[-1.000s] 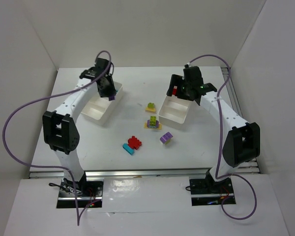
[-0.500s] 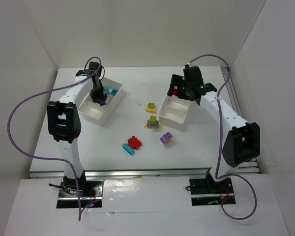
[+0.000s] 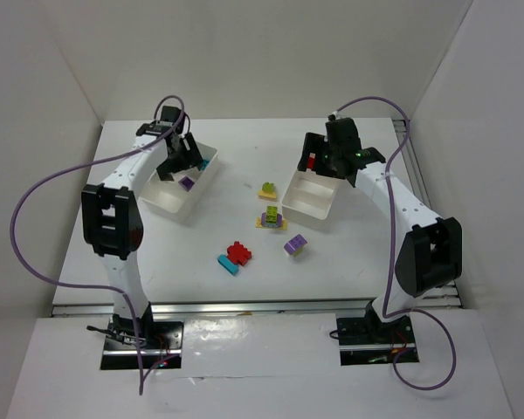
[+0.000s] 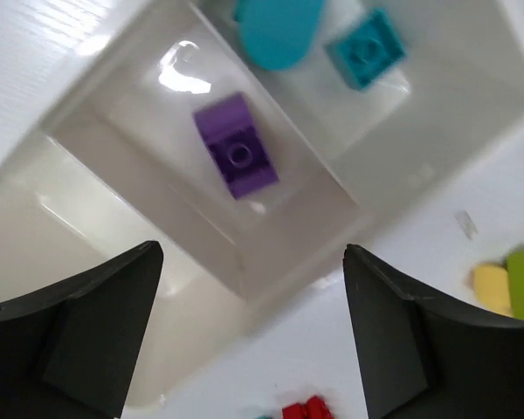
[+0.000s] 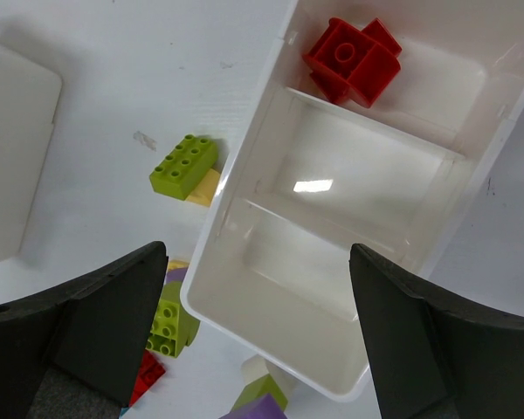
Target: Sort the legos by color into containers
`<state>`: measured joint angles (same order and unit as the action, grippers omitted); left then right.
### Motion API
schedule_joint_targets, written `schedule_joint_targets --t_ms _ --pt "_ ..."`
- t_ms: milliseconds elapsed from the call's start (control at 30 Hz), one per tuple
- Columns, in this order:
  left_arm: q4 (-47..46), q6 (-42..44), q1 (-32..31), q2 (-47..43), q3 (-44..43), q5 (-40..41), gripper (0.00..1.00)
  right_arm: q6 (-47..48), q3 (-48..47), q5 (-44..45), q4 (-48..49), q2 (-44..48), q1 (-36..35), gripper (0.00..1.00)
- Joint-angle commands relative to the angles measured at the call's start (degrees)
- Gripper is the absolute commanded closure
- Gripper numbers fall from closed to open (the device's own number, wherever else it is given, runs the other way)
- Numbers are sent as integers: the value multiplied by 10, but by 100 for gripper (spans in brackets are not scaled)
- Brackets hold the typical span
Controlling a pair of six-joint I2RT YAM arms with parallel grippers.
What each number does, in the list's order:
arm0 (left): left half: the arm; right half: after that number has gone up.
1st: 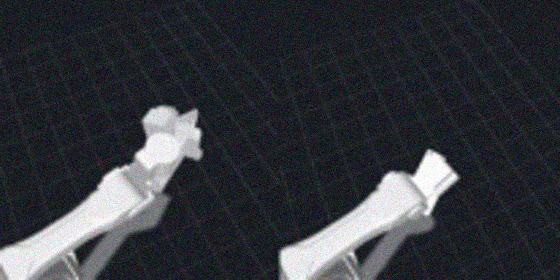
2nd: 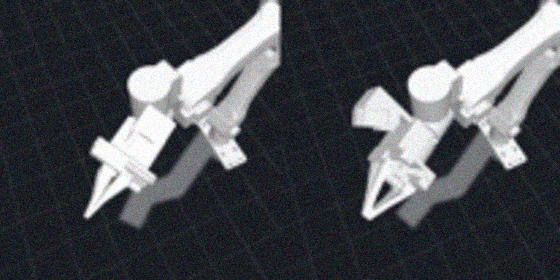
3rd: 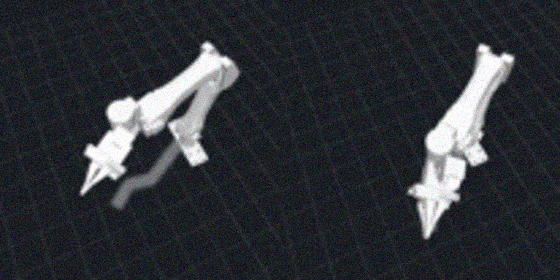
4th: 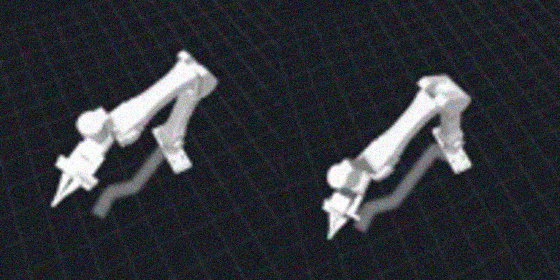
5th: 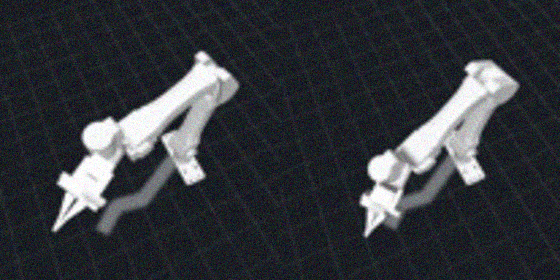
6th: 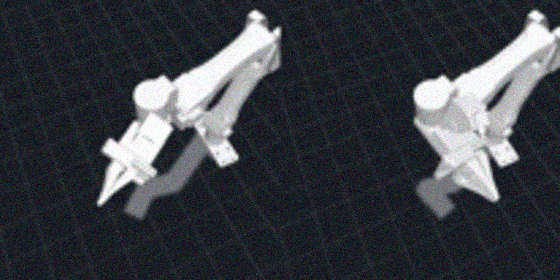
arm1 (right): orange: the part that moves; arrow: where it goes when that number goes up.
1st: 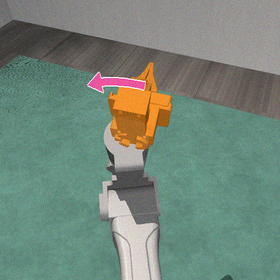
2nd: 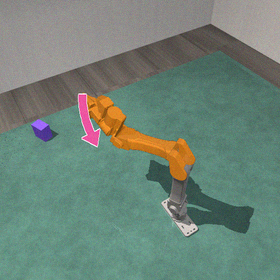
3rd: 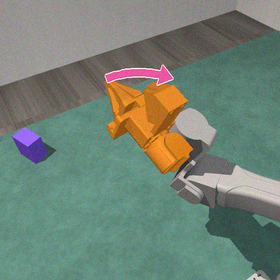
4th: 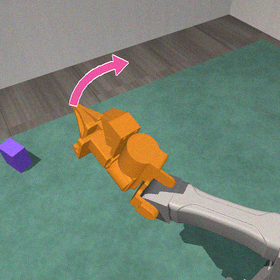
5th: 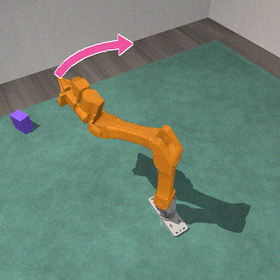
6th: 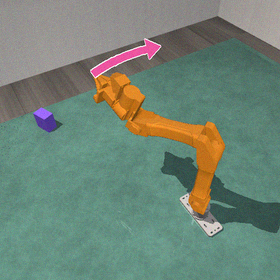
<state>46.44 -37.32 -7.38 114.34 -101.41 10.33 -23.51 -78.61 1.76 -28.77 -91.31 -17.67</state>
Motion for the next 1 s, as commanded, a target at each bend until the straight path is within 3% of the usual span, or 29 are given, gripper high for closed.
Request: schedule_joint_targets --t_ms 0,100,267,400,533,800,967 --pt "-34 33 -54 -96 11 -10 7 0 -14 9 -8 8 4 8" --pt "-45 64 -109 -120 25 -36 16 0 -2 9 -8 8 4 8" --pt "-19 94 -191 -135 79 -51 17 6 9 9 -15 26 4 8" --pt "-42 55 -207 -184 212 -98 16 17 42 10 -21 61 -2 8" --pt "-47 36 -212 -205 248 -104 16 36 62 0 -14 77 -31 8" --pt "-2 30 -196 -185 170 -53 18 -27 40 48 -30 23 -142 11" --pt "30 -13 -157 -170 127 -22 18 -18 -81 116 -29 -81 -172 16"
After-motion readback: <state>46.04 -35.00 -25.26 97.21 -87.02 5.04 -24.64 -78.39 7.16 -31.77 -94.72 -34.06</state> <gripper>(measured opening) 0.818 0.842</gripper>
